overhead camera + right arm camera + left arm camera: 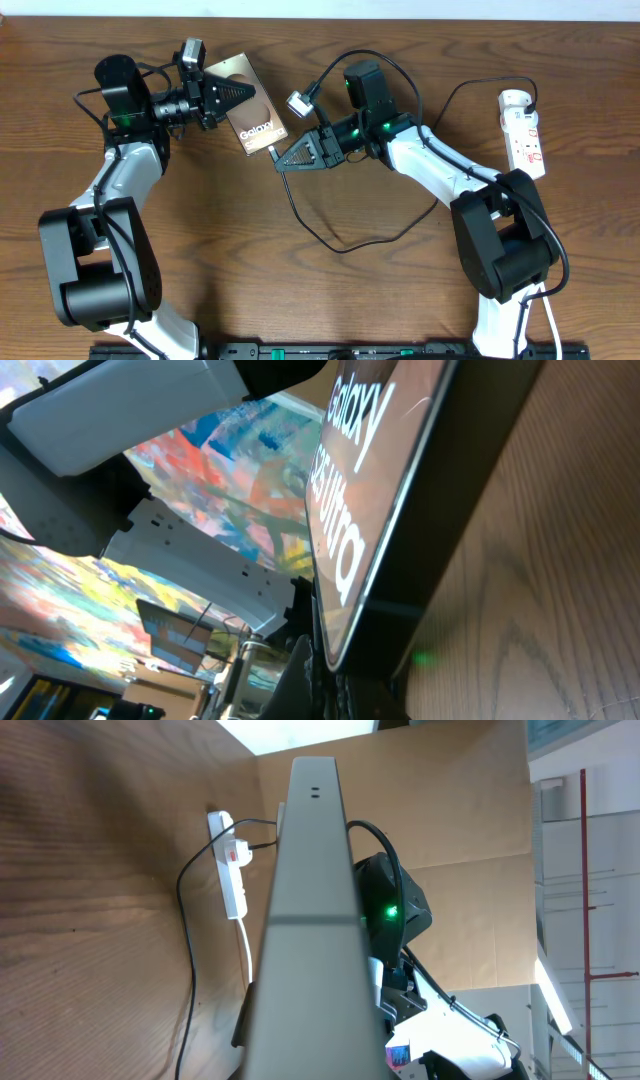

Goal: Plug charger to phone and switch on socket

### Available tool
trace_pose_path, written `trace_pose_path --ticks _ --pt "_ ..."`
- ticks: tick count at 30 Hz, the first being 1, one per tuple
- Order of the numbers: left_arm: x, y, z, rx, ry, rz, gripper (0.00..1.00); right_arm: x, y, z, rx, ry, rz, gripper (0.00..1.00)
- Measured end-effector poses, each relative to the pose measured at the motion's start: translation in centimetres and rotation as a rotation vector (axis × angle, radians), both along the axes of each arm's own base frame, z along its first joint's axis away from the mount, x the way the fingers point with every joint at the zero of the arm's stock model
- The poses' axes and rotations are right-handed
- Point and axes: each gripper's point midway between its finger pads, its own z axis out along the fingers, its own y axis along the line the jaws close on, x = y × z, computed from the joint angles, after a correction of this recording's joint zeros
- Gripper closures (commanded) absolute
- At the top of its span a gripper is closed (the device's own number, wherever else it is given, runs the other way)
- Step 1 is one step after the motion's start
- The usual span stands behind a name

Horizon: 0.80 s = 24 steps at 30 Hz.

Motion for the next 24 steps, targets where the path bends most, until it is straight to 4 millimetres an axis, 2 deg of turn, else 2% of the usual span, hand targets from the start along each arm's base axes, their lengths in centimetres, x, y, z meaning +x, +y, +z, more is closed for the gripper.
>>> trace_pose_path --ticks 7,24 --pt "0.00 -0.58 -0.02 0.001 0.000 -0.006 0.93 -0.11 -0.05 0.07 0.003 0.004 0.006 0.99" --pt "0.00 -0.61 -0.02 0.005 -0.013 -0.006 0.92 -0.12 -0.06 0.08 -0.003 0.018 0.007 0.99"
